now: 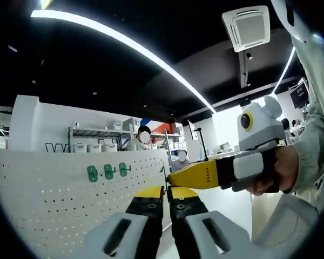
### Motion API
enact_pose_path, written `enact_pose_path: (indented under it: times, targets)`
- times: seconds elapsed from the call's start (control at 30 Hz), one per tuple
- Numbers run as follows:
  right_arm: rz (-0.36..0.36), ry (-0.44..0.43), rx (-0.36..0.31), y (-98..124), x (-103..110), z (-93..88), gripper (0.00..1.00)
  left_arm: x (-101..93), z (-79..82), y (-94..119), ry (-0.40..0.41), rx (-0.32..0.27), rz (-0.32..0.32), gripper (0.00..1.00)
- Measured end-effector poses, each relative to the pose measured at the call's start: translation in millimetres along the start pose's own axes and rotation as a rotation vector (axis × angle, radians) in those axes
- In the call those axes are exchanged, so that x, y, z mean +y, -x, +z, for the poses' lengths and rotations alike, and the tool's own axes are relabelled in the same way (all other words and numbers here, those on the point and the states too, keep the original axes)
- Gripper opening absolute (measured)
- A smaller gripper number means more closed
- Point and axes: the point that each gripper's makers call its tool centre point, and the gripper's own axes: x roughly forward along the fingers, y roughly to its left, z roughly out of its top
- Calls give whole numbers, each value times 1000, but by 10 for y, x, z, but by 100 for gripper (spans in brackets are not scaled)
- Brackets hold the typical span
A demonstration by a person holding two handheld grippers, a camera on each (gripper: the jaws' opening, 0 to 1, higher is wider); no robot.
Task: Insert the hook assembly into the mounting plate slot until the hook locks in place.
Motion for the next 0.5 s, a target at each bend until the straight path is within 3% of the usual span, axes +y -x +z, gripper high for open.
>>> enact_pose_path:
  times: [0.13, 0.5]
  targets:
    - [-8, 47, 3, 10, -4, -1, 0, -7, -10, -6, 7, 2, -2, 4]
    - [-16, 28, 1, 20, -27, -33, 0, -23, -58, -2, 0, 16, -8, 6]
